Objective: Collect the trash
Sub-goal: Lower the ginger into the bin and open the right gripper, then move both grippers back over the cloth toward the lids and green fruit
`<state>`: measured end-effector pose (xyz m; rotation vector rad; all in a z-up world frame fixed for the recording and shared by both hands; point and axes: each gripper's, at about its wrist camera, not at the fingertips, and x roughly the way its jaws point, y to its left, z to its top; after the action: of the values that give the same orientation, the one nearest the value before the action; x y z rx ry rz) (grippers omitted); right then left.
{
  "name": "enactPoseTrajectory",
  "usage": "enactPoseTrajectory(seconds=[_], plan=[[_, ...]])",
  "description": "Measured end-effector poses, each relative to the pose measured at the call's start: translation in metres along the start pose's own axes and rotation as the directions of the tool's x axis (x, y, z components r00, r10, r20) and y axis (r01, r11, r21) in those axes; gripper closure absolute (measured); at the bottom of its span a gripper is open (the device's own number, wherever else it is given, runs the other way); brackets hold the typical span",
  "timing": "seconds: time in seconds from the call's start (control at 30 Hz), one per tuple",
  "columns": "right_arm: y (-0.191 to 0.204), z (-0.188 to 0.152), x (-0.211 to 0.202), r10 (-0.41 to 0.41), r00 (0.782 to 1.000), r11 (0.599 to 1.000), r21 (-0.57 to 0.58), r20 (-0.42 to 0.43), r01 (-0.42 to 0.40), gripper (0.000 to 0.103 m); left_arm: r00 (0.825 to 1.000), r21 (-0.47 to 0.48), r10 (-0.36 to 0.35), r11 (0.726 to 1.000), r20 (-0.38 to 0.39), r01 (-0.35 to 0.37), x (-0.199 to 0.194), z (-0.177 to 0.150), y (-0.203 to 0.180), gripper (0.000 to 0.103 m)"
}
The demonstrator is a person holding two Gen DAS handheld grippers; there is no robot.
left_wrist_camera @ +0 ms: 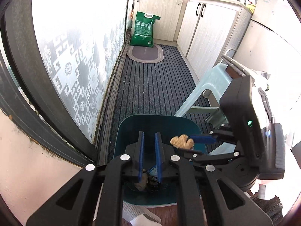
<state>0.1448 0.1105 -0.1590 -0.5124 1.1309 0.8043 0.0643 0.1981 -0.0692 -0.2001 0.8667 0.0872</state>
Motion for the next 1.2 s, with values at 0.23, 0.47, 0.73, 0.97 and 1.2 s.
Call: enactPoseTrajectory(seconds=[0.23, 0.47, 0.73, 0.97, 1.2], plan=[[0.003, -0.015, 0.030, -0.003, 0.997, 1.000, -0.020, -0.082, 0.001, 0.069, 0.997, -0.011, -0.018, 1.000, 0.077, 0.019, -0.026, 0.018, -0.004, 0.090], [0.012, -0.020, 0.033, 0.011, 0.996, 0.999, -0.038, -0.093, -0.014, 0.048, 0.990, -0.020, -0.026, 0.999, 0.138, 0.029, -0.048, 0.031, -0.007, 0.090], [0.015, -0.017, -0.002, 0.038, 0.999, 0.998, -0.058, 0.014, -0.037, 0.054, 0.978, -0.026, -0.015, 0.999, 0.209, 0.021, -0.073, 0.044, -0.015, 0.078], [0.007, -0.010, -0.068, 0.073, 0.980, 0.996, -0.058, 0.184, -0.063, 0.065, 0.952, 0.030, -0.054, 0.998, 0.303, 0.047, -0.101, 0.057, -0.040, 0.070], [-0.020, -0.012, -0.133, 0.017, 0.942, 1.000, -0.001, 0.335, -0.017, 0.070, 0.932, 0.054, -0.085, 0.996, 0.351, 0.070, -0.116, 0.067, -0.066, 0.068]])
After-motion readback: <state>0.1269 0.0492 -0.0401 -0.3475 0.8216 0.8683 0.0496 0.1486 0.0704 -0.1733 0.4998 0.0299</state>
